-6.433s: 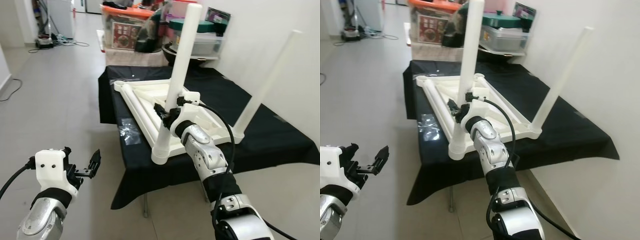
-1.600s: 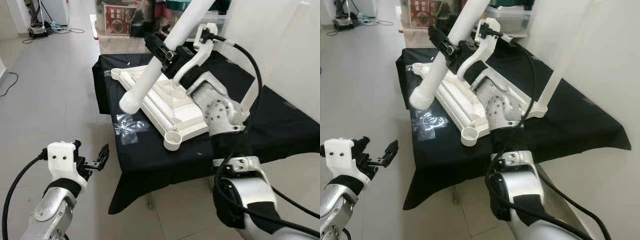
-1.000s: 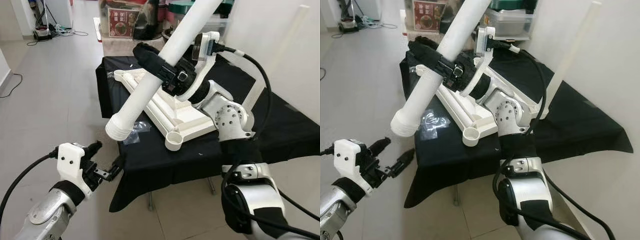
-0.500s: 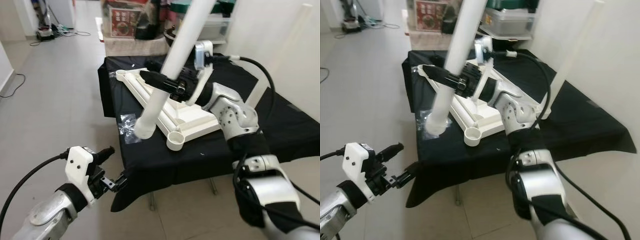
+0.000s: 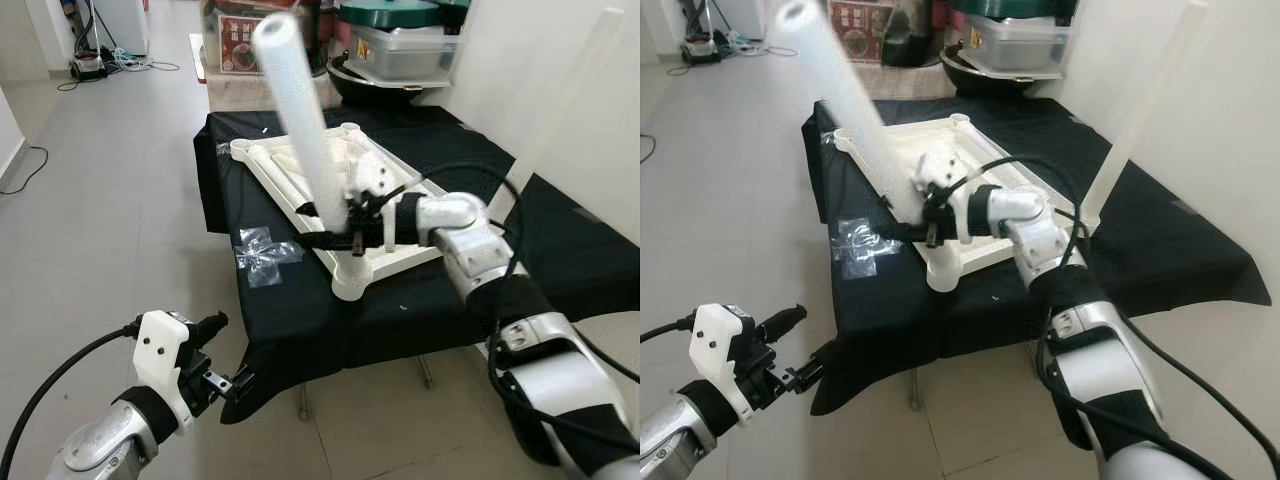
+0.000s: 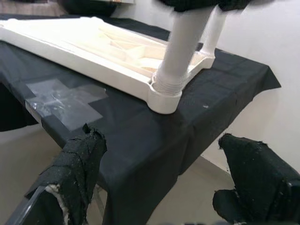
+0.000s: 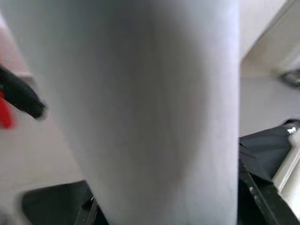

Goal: Building children table

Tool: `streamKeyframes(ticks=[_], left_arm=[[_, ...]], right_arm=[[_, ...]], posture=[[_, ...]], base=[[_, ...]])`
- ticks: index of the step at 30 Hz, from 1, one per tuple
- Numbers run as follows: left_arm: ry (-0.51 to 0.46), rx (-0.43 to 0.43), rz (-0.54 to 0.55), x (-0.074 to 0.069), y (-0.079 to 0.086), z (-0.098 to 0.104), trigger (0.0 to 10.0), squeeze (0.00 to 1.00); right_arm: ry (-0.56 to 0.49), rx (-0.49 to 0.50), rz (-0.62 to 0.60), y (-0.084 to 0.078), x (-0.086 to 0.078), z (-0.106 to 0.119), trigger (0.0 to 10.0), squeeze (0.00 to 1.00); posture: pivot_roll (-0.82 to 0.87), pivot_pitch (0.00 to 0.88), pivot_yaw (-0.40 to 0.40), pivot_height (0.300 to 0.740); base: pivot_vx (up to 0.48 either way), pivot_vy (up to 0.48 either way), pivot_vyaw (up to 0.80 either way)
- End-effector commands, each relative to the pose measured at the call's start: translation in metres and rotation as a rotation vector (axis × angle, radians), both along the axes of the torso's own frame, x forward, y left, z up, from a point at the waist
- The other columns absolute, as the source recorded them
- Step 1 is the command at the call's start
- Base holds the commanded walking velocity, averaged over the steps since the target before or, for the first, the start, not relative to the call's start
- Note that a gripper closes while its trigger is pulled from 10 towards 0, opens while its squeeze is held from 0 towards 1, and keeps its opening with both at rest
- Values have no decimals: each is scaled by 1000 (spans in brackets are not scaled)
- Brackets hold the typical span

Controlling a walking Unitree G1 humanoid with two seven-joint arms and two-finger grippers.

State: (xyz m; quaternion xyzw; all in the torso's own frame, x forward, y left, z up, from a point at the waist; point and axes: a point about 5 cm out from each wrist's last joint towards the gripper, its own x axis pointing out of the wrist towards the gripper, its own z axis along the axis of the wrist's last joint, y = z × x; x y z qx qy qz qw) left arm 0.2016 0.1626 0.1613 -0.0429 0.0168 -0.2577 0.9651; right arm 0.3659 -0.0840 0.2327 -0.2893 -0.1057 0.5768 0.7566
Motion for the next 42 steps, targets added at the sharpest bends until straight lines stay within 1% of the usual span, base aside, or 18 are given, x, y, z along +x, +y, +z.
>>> streamKeyframes(ticks=[1, 3, 4, 5, 6, 7, 12, 13, 14, 15, 17, 19, 23, 24, 25, 27, 32, 42], left_arm=[[-10, 2, 6, 0, -1, 2, 10000, 0], [-14, 4, 13, 0, 0, 2, 10000, 0], [-16, 4, 18, 0, 0, 3, 10000, 0], [-17, 3, 22, -1, 1, 3, 10000, 0], [-17, 3, 22, -1, 1, 3, 10000, 0], [-16, 3, 28, -1, 2, 2, 10000, 0], [-13, 0, 31, -2, 1, 1, 10000, 0], [-12, -4, 30, -2, -1, 1, 10000, 0], [-11, -10, 28, -2, -2, 1, 10000, 0], [-11, -10, 28, -2, -2, 1, 10000, 0], [-11, -16, 25, -1, -4, 1, 10000, 0], [-11, -16, 25, -1, -4, 1, 10000, 0], [-11, -16, 25, -1, -3, 1, 10000, 0], [-11, -17, 28, -1, -2, 2, 10000, 0], [-11, -17, 28, -1, -2, 2, 10000, 0], [-12, -17, 32, 0, -1, 2, 10000, 0], [-9, -18, 43, -1, -1, 1, 10000, 0], [-6, -23, 52, -3, 0, 0, 10000, 0]], right_arm=[[-18, -30, -6, 2, -2, -13, 0, 94], [-83, -61, -23, 6, -2, -26, 0, 118], [-110, -93, -36, 4, -1, -29, 0, 59], [-130, -117, -41, 2, -1, -32, 0, 59], [-130, -117, -41, 2, -1, -32, 0, 59], [-143, -142, -39, 0, 0, -33, 0, 0], [-135, -167, -31, -3, 0, -35, 0, 0], [-96, -157, -20, -3, -1, -38, 0, 0], [-24, -114, -2, -3, -3, -42, 0, 0], [-24, -114, -2, -3, -3, -42, 0, 0], [144, 5, 47, 0, -7, -47, 0, 0], [237, 72, 101, 4, -11, -53, 0, 0], [246, 84, 114, 6, -12, -55, 0, 0], [315, 141, 142, 11, -14, -55, 0, 0], [315, 141, 142, 11, -14, -55, 0, 0], [398, 212, 185, 17, -16, -55, 0, 0], [380, 168, 168, 18, -17, -65, 0, 0], [479, 186, 220, 13, -15, -59, 0, 0]], posture=[[149, 0, -98, 740], [160, 0, -105, 740], [161, 0, -108, 740], [161, 0, -108, 740], [161, 0, -108, 740], [161, 0, -108, 740], [154, 0, -109, 740], [152, 0, -110, 740], [150, 0, -108, 740], [150, 0, -108, 740], [151, 0, -109, 740], [151, 0, -109, 740], [151, 0, -109, 740], [156, 0, -112, 740], [156, 0, -112, 740], [156, 0, -112, 740], [160, 0, -117, 740], [167, 0, -127, 740]], base=[[0, 0, 0], [0, 0, 0], [0, 0, 0], [0, 0, 0], [0, 0, 0], [0, 0, 0], [0, 0, 0], [0, 0, 0], [0, 0, 0], [0, 0, 0], [0, 0, 0], [0, 0, 0], [0, 0, 0], [0, 0, 0], [0, 0, 0], [0, 0, 0], [0, 0, 0], [0, 0, 0]])
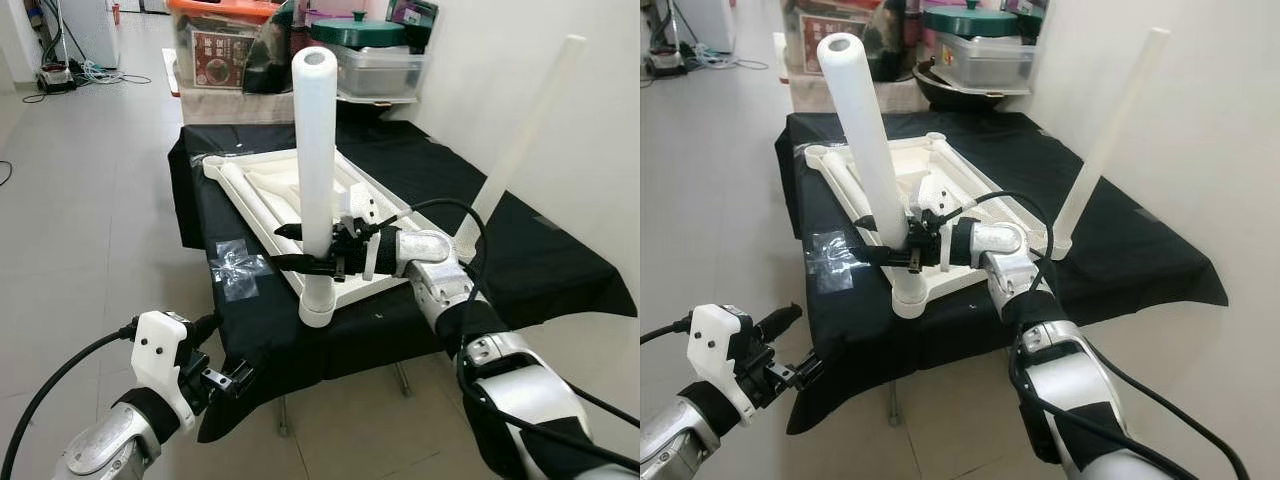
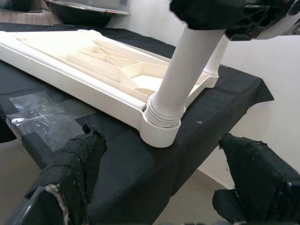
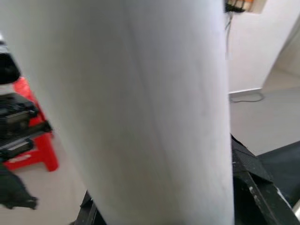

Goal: Building children table

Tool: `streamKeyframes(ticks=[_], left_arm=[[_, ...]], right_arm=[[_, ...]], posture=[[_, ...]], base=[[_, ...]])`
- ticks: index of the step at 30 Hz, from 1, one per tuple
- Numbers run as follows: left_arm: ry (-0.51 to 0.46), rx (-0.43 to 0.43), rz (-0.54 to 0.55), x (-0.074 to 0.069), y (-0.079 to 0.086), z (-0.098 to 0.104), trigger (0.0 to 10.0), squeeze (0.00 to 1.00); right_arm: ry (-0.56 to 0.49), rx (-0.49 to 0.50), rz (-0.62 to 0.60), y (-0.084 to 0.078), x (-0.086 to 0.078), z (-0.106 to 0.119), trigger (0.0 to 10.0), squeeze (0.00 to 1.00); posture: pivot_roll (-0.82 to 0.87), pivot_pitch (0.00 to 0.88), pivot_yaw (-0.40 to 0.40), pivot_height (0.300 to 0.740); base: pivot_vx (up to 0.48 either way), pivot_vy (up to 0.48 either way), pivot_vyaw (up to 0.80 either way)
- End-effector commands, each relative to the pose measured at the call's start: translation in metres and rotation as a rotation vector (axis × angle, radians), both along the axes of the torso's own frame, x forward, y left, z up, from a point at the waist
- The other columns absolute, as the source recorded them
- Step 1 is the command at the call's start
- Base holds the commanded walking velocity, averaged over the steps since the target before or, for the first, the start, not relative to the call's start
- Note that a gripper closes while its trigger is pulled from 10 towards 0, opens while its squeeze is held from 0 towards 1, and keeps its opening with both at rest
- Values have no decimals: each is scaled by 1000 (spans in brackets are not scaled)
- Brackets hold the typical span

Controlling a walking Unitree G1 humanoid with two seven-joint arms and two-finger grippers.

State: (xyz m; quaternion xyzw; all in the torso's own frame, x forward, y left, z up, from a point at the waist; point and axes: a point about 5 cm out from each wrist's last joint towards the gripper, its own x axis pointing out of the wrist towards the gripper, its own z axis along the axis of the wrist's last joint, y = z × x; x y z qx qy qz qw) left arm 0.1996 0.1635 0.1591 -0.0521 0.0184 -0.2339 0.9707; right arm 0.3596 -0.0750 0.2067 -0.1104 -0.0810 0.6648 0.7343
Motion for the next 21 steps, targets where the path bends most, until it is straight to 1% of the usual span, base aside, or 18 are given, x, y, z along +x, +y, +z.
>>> streamKeyframes(ticks=[1, 2, 3, 5, 6, 11, 17, 21], left_arm=[[-15, -7, 3, -1, -1, 3, 10000, 0], [-17, -13, 4, -2, -2, 3, 10000, 0], [-17, -15, 5, -2, -2, 3, 10000, 0], [-17, -15, 5, -2, -2, 3, 10000, 0], [-16, -19, 7, -3, -2, 3, 10000, 0], [-4, -17, 28, -7, 2, 1, 10000, 0], [6, -6, 49, -10, 8, 0, 10000, 0], [8, -6, 52, -10, 8, 0, 10000, 0]], right_arm=[[178, -34, 60, 4, -9, -33, 0, 0], [243, -33, 128, 4, -9, -28, 0, 0], [265, -27, 153, 5, -9, -25, 0, 0], [265, -27, 153, 5, -9, -25, 0, 0], [281, -3, 168, 6, -9, -21, 0, 0], [285, 19, 206, 10, -9, -17, 0, 0], [295, 12, 217, 11, -9, -17, 0, 0], [307, 9, 217, 10, -8, -16, 0, 0]], posture=[[167, 0, -127, 740], [175, 0, -139, 740], [175, 0, -139, 740], [175, 0, -139, 740], [178, 0, -144, 740], [187, 0, -149, 740], [191, 0, -152, 740], [191, 0, -152, 740]], base=[[0, 0, 0], [0, 0, 0], [0, 0, 0], [0, 0, 0], [0, 0, 0], [0, 0, 0], [0, 0, 0], [0, 0, 0]])
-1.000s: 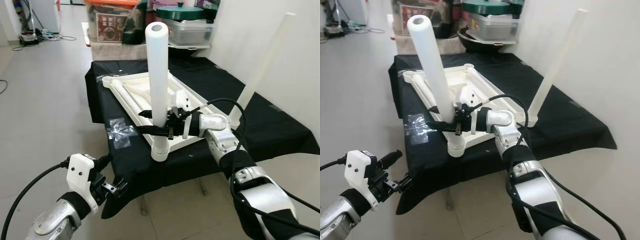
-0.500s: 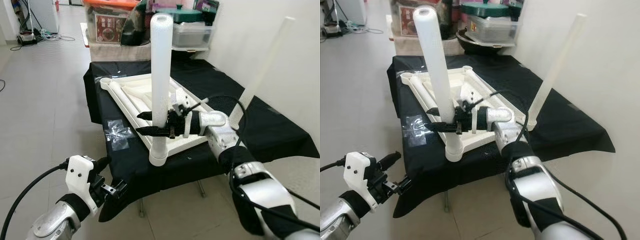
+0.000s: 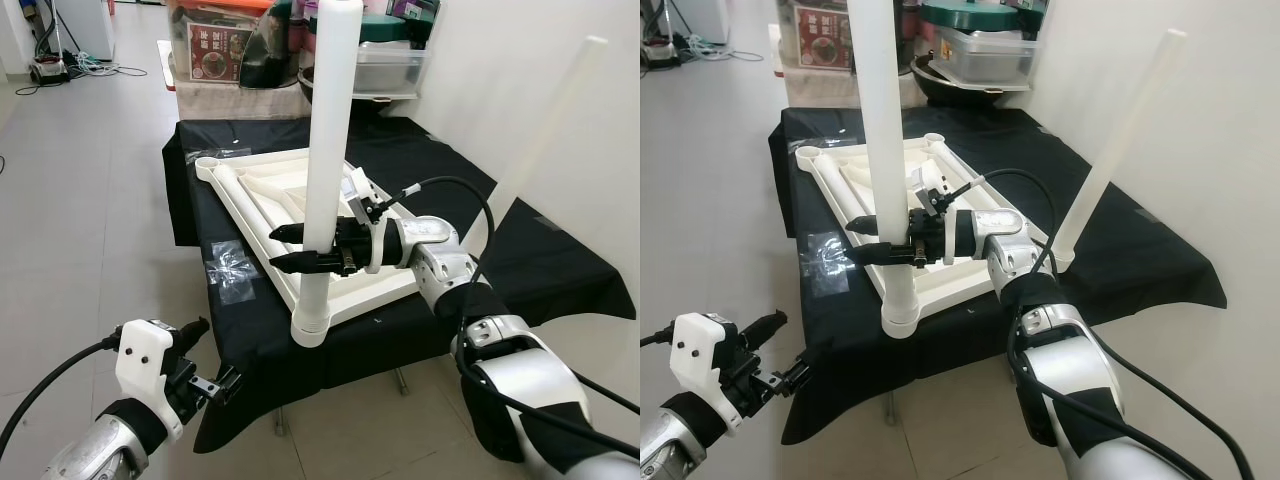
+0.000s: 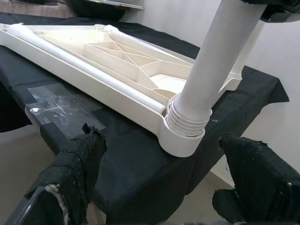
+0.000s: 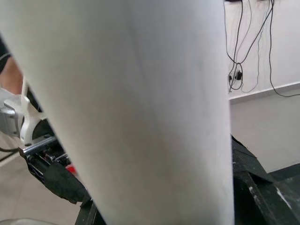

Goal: Building children table

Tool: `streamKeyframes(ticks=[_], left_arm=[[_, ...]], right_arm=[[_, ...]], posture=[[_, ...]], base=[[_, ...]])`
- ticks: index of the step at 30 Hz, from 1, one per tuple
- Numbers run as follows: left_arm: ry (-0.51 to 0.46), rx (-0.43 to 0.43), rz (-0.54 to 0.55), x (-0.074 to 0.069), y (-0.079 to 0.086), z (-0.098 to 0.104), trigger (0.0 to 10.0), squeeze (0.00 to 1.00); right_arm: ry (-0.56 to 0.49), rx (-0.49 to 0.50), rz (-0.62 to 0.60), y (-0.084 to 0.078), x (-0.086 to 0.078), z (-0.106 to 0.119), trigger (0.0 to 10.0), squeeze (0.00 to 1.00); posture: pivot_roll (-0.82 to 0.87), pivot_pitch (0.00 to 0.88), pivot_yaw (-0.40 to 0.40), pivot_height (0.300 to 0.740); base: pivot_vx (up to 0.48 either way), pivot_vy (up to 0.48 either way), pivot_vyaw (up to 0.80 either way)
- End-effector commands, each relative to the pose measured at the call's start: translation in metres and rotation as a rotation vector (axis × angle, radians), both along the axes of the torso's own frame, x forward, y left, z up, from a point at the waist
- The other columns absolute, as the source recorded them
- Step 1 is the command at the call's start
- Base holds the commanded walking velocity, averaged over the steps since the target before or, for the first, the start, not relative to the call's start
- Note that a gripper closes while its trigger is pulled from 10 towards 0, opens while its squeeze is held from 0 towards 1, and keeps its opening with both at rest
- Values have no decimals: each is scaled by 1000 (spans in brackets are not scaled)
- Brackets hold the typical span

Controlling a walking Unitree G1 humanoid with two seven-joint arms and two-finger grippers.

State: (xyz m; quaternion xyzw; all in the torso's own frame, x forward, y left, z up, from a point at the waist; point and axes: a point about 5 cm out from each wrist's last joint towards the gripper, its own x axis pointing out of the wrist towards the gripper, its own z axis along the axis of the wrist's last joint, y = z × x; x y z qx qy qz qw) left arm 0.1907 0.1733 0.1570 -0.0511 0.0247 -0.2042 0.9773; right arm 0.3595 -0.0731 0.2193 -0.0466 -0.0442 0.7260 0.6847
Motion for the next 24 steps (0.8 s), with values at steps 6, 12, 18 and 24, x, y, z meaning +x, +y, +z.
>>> streamKeyframes(ticks=[6, 12, 18, 24], left_arm=[[-2, -20, -1, -4, -3, 1, 10000, 0], [0, -24, 20, -6, 0, 0, 10000, 0], [0, -36, 58, -7, 2, -2, 10000, 0], [-5, -36, 76, -4, 4, -2, 10000, 0]], right_arm=[[204, -5, -92, 12, -1, -33, 0, 0], [207, 40, -345, 16, 6, -45, 0, 0], [272, 24, -1054, -1, 8, -86, 0, 0], [235, -6, -1303, -10, 4, -93, 0, 0]], posture=[[193, 0, -156, 740], [190, 0, -161, 740], [176, 0, -147, 740], [165, 0, -138, 740]], base=[[0, 0, 0], [0, 0, 0], [0, 0, 0], [0, 0, 0]])
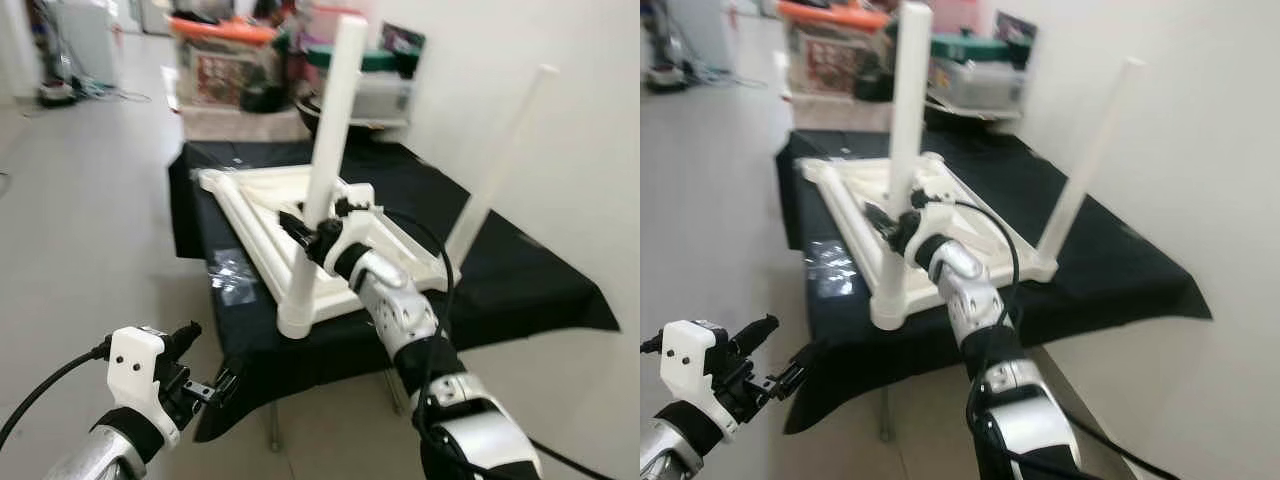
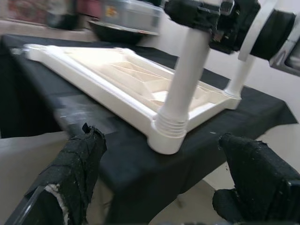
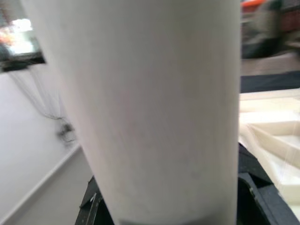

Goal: Building children table

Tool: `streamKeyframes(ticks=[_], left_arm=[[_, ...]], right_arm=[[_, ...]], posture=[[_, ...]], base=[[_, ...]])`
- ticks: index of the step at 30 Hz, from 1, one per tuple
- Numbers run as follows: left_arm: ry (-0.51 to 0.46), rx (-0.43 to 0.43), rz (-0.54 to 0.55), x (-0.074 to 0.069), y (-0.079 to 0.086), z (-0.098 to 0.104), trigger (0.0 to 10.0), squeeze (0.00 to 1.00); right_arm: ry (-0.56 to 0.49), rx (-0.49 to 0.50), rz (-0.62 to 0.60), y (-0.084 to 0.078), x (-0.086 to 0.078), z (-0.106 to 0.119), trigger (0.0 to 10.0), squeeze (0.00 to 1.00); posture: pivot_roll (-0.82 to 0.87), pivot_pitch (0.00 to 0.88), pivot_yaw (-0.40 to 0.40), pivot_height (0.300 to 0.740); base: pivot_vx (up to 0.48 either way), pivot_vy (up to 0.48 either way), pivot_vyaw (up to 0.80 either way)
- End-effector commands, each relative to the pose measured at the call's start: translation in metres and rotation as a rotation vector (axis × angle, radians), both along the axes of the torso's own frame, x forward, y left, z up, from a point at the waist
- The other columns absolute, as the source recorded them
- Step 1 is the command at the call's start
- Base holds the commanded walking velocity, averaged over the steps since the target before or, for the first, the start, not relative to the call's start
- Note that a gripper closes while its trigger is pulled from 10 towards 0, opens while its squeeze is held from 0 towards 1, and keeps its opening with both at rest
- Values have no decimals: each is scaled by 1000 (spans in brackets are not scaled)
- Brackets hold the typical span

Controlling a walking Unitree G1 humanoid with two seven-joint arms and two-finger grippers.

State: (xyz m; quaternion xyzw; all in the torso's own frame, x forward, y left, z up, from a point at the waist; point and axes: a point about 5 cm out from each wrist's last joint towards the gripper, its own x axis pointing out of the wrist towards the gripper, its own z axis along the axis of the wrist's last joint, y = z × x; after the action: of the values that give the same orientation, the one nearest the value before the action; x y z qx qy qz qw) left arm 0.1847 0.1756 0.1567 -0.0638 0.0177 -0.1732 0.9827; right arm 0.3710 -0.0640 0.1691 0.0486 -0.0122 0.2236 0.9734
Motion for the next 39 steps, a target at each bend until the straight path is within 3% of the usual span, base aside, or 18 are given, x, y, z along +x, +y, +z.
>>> streamKeyframes(ticks=[1, 5, 9, 11, 12, 20, 21, 22, 23, 28, 36, 39], left_arm=[[-2, -11, 14, 4, 1, -1, 10000, 0], [-8, -9, 12, 7, 0, 0, 10000, 0], [-9, -5, 13, 8, 1, -1, 10000, 0], [-10, -4, 16, 8, 1, -1, 10000, 0], [-10, -4, 18, 9, 1, -1, 10000, 0], [-7, 1, 12, 10, 0, -2, 10000, 0], [-7, 2, 11, 10, 0, -2, 10000, 0], [-7, 2, 11, 10, 0, -2, 10000, 0], [-8, 4, 9, 11, 0, -2, 10000, 0], [-13, 11, -2, 14, 1, 0, 10000, 0], [-12, 17, -11, 14, 2, 0, 10000, 0], [-12, 18, -14, 15, 1, 0, 10000, 0]], right_arm=[[153, -115, -161, -18, -8, -42, 0, 0], [151, -117, -232, -16, -2, -36, 0, 0], [132, -122, -227, -13, -1, -30, 0, 0], [126, -120, -229, -12, -2, -28, 510, 0], [129, -120, -222, -8, -6, -26, 10000, 0], [132, -109, -271, -9, -12, -20, 10000, 0], [132, -102, -279, -9, -12, -19, 10000, 129], [132, -102, -279, -9, -12, -19, 10000, 129], [132, -92, -283, -9, -12, -18, 10000, 1000], [112, -58, -288, -9, -13, -6, 10000, 1000], [15, 64, -229, -4, -23, 49, 10000, 1000], [2, 73, -210, -3, -24, 56, 10000, 1000]], posture=[[165, 0, -138, 740], [167, 0, -135, 740], [161, 0, -133, 740], [160, 0, -134, 740], [157, 0, -132, 740], [149, 0, -125, 740], [149, 0, -125, 740], [149, 0, -125, 740], [147, 0, -122, 740], [144, 0, -118, 740], [129, 0, -106, 740], [124, 0, -104, 740]], base=[[0, 0, 0], [0, 0, 0], [0, 0, 0], [0, 0, 0], [0, 0, 0], [0, 0, 0], [0, 0, 0], [0, 0, 0], [0, 0, 0], [0, 0, 0], [0, 0, 0], [0, 0, 0]])
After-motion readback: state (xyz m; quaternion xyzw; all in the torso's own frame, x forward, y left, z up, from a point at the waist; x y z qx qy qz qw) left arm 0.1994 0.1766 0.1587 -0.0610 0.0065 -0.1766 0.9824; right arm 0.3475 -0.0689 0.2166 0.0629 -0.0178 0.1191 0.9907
